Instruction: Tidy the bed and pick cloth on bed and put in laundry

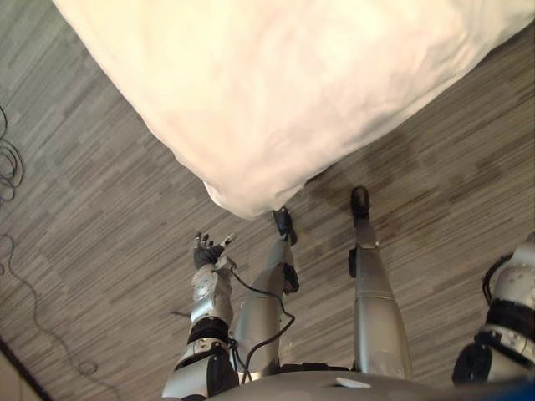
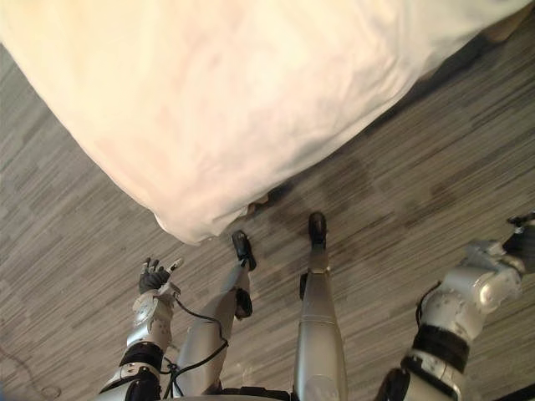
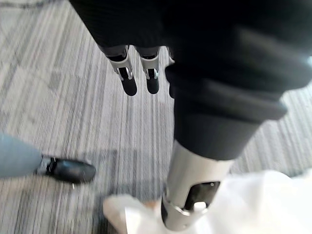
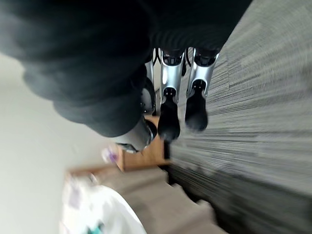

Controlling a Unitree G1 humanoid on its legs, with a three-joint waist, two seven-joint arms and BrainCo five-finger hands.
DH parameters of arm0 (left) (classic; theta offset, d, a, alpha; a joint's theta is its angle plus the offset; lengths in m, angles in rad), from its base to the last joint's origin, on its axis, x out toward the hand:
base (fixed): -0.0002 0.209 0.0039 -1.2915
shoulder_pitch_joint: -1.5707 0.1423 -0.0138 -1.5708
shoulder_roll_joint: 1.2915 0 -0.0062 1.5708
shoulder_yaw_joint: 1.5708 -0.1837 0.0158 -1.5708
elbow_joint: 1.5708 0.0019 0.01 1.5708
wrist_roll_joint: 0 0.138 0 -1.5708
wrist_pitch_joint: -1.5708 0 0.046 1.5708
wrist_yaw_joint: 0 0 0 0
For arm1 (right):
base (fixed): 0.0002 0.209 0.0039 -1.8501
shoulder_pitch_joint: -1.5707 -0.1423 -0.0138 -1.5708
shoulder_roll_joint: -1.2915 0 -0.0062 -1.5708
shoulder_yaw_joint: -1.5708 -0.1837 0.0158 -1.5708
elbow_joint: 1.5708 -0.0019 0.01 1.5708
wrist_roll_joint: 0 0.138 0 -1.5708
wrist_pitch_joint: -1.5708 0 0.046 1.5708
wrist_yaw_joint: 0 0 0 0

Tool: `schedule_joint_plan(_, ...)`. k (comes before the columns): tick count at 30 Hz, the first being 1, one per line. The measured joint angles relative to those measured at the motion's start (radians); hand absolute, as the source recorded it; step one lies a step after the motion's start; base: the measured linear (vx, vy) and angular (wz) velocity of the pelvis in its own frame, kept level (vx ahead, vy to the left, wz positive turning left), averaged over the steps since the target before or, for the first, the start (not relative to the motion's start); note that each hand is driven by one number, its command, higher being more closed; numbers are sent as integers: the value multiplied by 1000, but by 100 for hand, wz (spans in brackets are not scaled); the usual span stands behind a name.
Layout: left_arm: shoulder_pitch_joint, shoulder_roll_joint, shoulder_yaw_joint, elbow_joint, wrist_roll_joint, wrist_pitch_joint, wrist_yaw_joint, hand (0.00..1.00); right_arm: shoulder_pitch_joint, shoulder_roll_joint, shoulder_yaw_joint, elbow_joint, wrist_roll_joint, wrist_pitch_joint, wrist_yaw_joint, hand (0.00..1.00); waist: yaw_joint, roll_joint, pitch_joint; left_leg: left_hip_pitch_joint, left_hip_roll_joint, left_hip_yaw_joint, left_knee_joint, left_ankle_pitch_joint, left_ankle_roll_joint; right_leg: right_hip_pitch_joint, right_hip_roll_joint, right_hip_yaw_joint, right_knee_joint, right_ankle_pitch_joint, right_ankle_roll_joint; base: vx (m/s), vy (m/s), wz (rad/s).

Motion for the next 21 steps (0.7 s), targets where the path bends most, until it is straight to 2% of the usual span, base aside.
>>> schedule_joint_plan(2,45,9,-40,4,19,3,-1,0,74,57,126,17,-121,49,29,0,-6,-22,-13,58,29,13,56,-46,-8,70,23,4,4,-21,-7,92,-81,-36)
schedule_joint_plan(3,73,14,-68,8,22,4,-1,0,109,97,189,51,-186,71,45,0,-6,-38,-26,77,45,3,124,-92,-15,105,38,9,24,-44,-15,115,-48,-31)
schedule_joint_plan(4,85,17,-81,9,34,8,-1,0,123,117,212,74,-227,87,52,0,-5,-46,-29,88,54,-12,166,-116,-15,128,43,13,39,-60,-17,119,-109,-27)
schedule_joint_plan(5,103,23,-107,22,62,14,-2,0,149,149,251,126,-292,115,66,0,-5,-69,-44,96,60,-77,252,-141,-15,156,48,22,74,-84,-33,125,-294,-31)
schedule_joint_plan(6,126,33,-132,39,62,29,-2,0,169,181,295,199,-332,134,81,0,-2,-98,-85,97,55,-194,344,-168,-32,185,48,35,98,-106,-38,132,-337,-38)
schedule_joint_plan(8,149,36,-151,40,62,31,-3,0,173,200,312,257,-350,143,99,0,0,-103,-110,115,58,-287,424,-218,-37,224,58,52,93,-107,-41,139,-218,-44)
schedule_joint_plan(9,162,32,-157,56,83,32,-5,0,176,218,323,336,-378,150,112,0,-1,-92,-148,144,58,-361,450,-242,-41,257,64,54,87,-104,-37,155,-104,-44)
schedule_joint_plan(10,168,30,-168,83,115,35,-7,0,184,216,325,422,-400,166,134,0,-3,-84,-194,184,54,-394,407,-268,-55,276,71,57,72,-97,-24,138,-49,-38)
schedule_joint_plan(13,176,35,-206,122,192,49,-5,0,193,234,339,589,-446,200,159,0,-14,-75,-248,291,38,-387,247,-297,-50,323,55,66,10,-70,15,51,78,-12)
schedule_joint_plan(14,176,40,-233,138,230,54,-3,0,195,247,343,647,-471,217,165,0,-14,-86,-254,333,23,-383,190,-293,-39,344,40,76,-15,-53,31,-31,79,-4)
schedule_joint_plan(17,183,62,-276,160,297,69,-2,0,199,261,344,700,-527,239,167,0,-16,-112,-270,362,-21,-355,175,-276,-16,383,-4,86,-74,0,49,-76,23,-20)
schedule_joint_plan(18,193,63,-285,164,325,72,-1,0,200,264,345,718,-536,241,167,0,-17,-116,-274,372,-24,-325,182,-276,-6,392,-11,58,-93,37,44,-116,-68,-54)
schedule_joint_plan(19,198,73,-293,164,340,72,-1,0,197,262,345,728,-536,243,164,0,-9,-113,-275,371,-15,-280,189,-271,7,395,-7,-8,-138,113,23,-103,-120,-67)
schedule_joint_plan(20,206,78,-291,165,350,72,0,0,189,260,344,727,-538,244,163,0,-2,-99,-269,372,0,-252,186,-265,16,386,-5,-65,-105,94,1,94,-184,-73)
schedule_joint_plan(21,210,86,-292,165,364,78,0,0,181,258,336,726,-540,248,161,0,-4,-97,-266,387,6,-227,177,-257,18,359,-17,-181,42,-7,-25,383,-245,-76)
